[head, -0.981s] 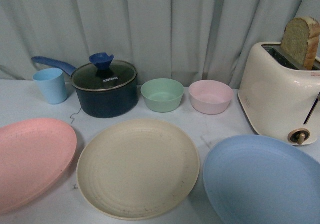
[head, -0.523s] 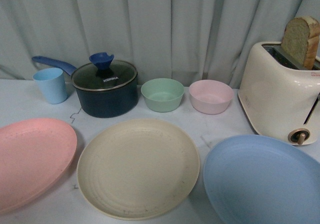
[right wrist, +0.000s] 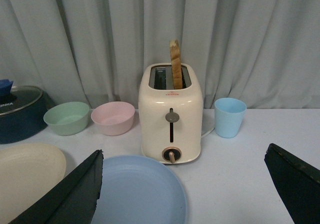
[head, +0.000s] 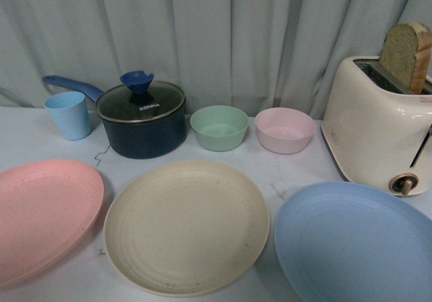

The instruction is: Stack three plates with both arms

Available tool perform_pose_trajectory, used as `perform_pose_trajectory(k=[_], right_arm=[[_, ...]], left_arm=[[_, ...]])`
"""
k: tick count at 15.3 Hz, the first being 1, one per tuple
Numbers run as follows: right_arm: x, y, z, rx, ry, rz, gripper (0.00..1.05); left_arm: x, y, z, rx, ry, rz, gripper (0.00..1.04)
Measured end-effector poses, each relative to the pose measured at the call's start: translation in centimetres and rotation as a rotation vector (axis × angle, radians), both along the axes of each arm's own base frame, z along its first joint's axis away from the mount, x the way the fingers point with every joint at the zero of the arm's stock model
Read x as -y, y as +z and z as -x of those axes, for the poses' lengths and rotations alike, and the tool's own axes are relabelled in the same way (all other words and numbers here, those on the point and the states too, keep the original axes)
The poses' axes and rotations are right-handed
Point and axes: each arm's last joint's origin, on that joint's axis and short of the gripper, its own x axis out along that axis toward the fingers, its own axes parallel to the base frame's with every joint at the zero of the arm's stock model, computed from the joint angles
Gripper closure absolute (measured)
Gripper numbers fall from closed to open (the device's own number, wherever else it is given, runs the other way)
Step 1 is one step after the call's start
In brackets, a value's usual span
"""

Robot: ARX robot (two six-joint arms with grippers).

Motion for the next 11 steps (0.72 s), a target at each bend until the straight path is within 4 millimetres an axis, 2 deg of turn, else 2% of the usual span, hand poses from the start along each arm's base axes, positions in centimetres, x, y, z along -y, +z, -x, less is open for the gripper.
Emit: perform_pose_trajectory(k=[11], right_arm=[[0.00, 0.00, 0.00, 0.000, 0.000, 0.000, 0.06]], left_arm=[[0.00, 0.00, 0.00, 0.000, 0.000, 0.000, 0.07]])
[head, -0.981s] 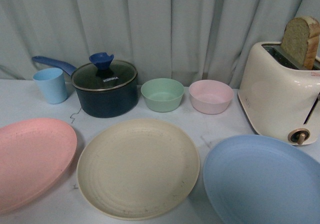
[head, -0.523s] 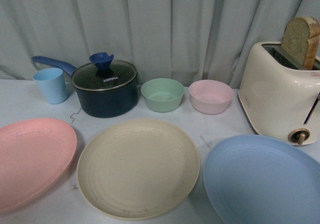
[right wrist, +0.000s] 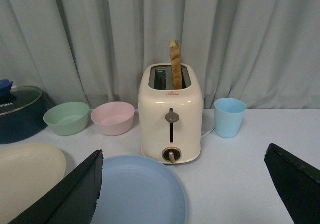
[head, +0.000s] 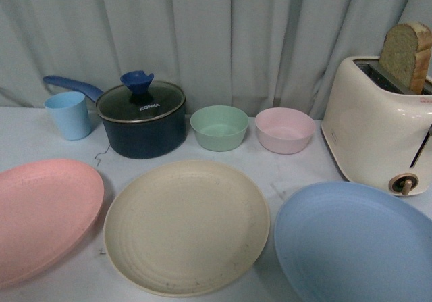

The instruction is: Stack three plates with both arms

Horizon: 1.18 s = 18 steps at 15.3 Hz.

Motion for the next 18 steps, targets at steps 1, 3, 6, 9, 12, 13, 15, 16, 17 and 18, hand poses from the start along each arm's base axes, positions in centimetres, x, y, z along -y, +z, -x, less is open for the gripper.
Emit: perform_pose_trajectory(k=[1, 3, 6, 9, 12, 13, 15, 16, 17, 18], right_arm=[[0.00, 0.00, 0.00, 0.000, 0.000, 0.000, 0.06], [0.00, 0.00, 0.00, 0.000, 0.000, 0.000, 0.06], [0.00, 0.00, 0.00, 0.000, 0.000, 0.000, 0.06], [0.00, 0.00, 0.00, 0.000, 0.000, 0.000, 0.06], [0.00, 0.00, 0.00, 0.000, 0.000, 0.000, 0.06], [0.00, 0.00, 0.00, 0.000, 0.000, 0.000, 0.06], [0.00, 0.00, 0.00, 0.000, 0.000, 0.000, 0.06], [0.00, 0.00, 0.00, 0.000, 0.000, 0.000, 0.06], [0.00, 0.00, 0.00, 0.000, 0.000, 0.000, 0.06], [0.00, 0.00, 0.00, 0.000, 0.000, 0.000, 0.06]], left_arm=[[0.00, 0.00, 0.00, 0.000, 0.000, 0.000, 0.07], [0.00, 0.00, 0.00, 0.000, 0.000, 0.000, 0.07], [0.00, 0.00, 0.00, 0.000, 0.000, 0.000, 0.07], [0.00, 0.00, 0.00, 0.000, 0.000, 0.000, 0.07], [0.00, 0.00, 0.00, 0.000, 0.000, 0.000, 0.07], [0.00, 0.00, 0.00, 0.000, 0.000, 0.000, 0.07], [0.00, 0.00, 0.00, 0.000, 0.000, 0.000, 0.07], [0.00, 0.00, 0.00, 0.000, 0.000, 0.000, 0.07], [0.00, 0.00, 0.00, 0.000, 0.000, 0.000, 0.07], [0.00, 0.00, 0.00, 0.000, 0.000, 0.000, 0.07]])
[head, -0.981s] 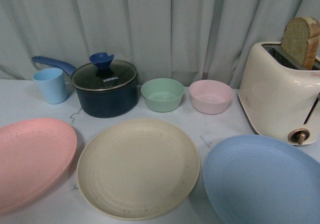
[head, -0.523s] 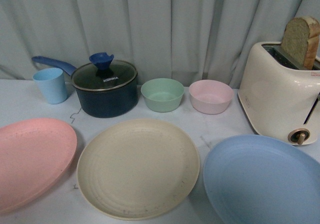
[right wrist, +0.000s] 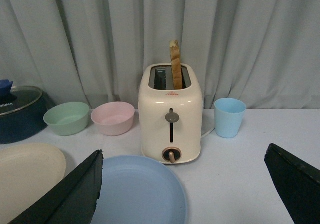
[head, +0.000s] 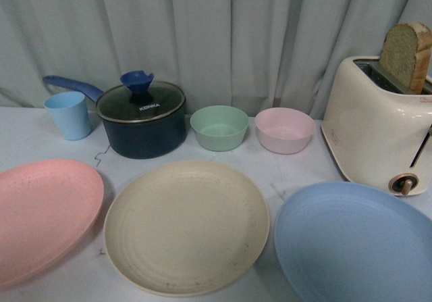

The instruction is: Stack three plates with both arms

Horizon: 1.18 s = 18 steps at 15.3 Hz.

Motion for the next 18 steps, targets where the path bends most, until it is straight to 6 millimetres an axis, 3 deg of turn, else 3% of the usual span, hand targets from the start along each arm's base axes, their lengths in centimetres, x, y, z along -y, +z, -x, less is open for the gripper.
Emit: perform_pose_trajectory(k=[11, 12, 13, 14, 16, 18], right_arm=[[0.0, 0.0, 0.0, 0.000, 0.000, 0.000, 0.06], [0.0, 0.0, 0.0, 0.000, 0.000, 0.000, 0.06], [0.0, 0.0, 0.0, 0.000, -0.002, -0.001, 0.06], [0.0, 0.0, 0.0, 0.002, 0.003, 0.001, 0.06], [0.0, 0.0, 0.0, 0.000, 0.001, 0.001, 0.06], [0.0, 0.0, 0.0, 0.000, 0.000, 0.001, 0.06]], left_arm=[[0.0, 0.0, 0.0, 0.000, 0.000, 0.000, 0.07], [0.0, -0.2, 0.1, -0.071, 0.033, 0.013, 0.07], [-0.1, 0.1, -0.1, -0.291, 0.144, 0.027, 0.07], [-1.1, 0.8, -1.0, -0.382, 0.253, 0.041, 0.07], [-3.4, 2.7, -3.6, -0.313, 0.254, 0.079, 0.07], [-6.9, 4.3, -8.2, -0.284, 0.193, 0.050, 0.07]])
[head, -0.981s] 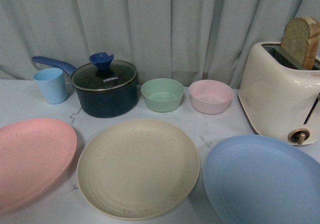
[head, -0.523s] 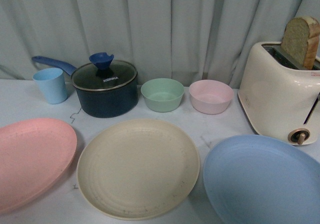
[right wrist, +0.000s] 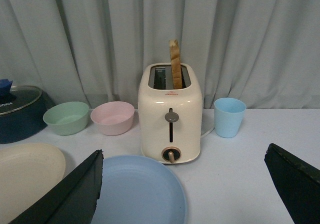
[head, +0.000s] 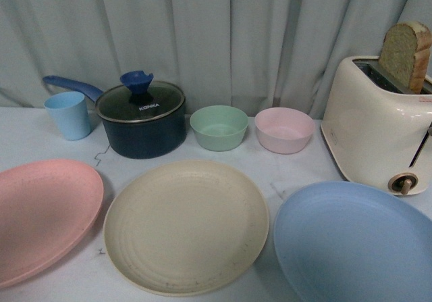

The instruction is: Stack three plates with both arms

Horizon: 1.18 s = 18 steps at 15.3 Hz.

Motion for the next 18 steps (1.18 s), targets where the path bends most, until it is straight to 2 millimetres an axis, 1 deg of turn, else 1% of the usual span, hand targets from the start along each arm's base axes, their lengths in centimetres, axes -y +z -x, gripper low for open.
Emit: perform_pose_trajectory(k=[2, 3, 4, 5, 7, 8, 10, 12, 14, 16, 18], right_arm=[[0.0, 0.0, 0.0, 0.000, 0.000, 0.000, 0.06], [0.0, 0.0, 0.0, 0.000, 0.000, 0.000, 0.06], [0.0, 0.0, 0.0, 0.000, 0.000, 0.000, 0.06], [0.0, 0.0, 0.0, 0.000, 0.000, 0.000, 0.06], [0.0, 0.0, 0.0, 0.000, 0.000, 0.000, 0.06], [0.0, 0.0, 0.0, 0.000, 0.000, 0.000, 0.06], [0.0, 0.0, 0.0, 0.000, 0.000, 0.000, 0.06], [0.0, 0.0, 0.0, 0.000, 0.000, 0.000, 0.06], [0.0, 0.0, 0.0, 0.000, 0.000, 0.000, 0.06], [0.0, 0.0, 0.0, 0.000, 0.000, 0.000, 0.06], [0.0, 0.0, 0.0, 0.000, 0.000, 0.000, 0.06]], left_arm=[[-3.3, -0.1, -5.1, -0.031, -0.064, -0.019, 0.07], [-5.1, -0.9, -7.7, -0.071, -0.078, -0.016, 0.07], [-6.7, -2.3, -10.1, -0.123, -0.087, -0.015, 0.07], [-7.8, -4.3, -11.8, -0.185, -0.105, -0.015, 0.07], [-8.9, -8.0, -13.5, -0.285, -0.125, 0.013, 0.07], [-9.5, -9.3, -13.9, -0.313, -0.118, 0.021, 0.07], [-9.6, -10.4, -14.2, -0.322, -0.125, 0.029, 0.07], [-8.8, -11.0, -13.7, -0.309, -0.156, 0.031, 0.07], [-8.3, -12.3, -13.2, -0.323, -0.176, 0.044, 0.07], [-8.1, -13.6, -12.7, -0.334, -0.169, 0.047, 0.07], [-8.5, -14.0, -12.3, -0.328, -0.140, 0.043, 0.07]])
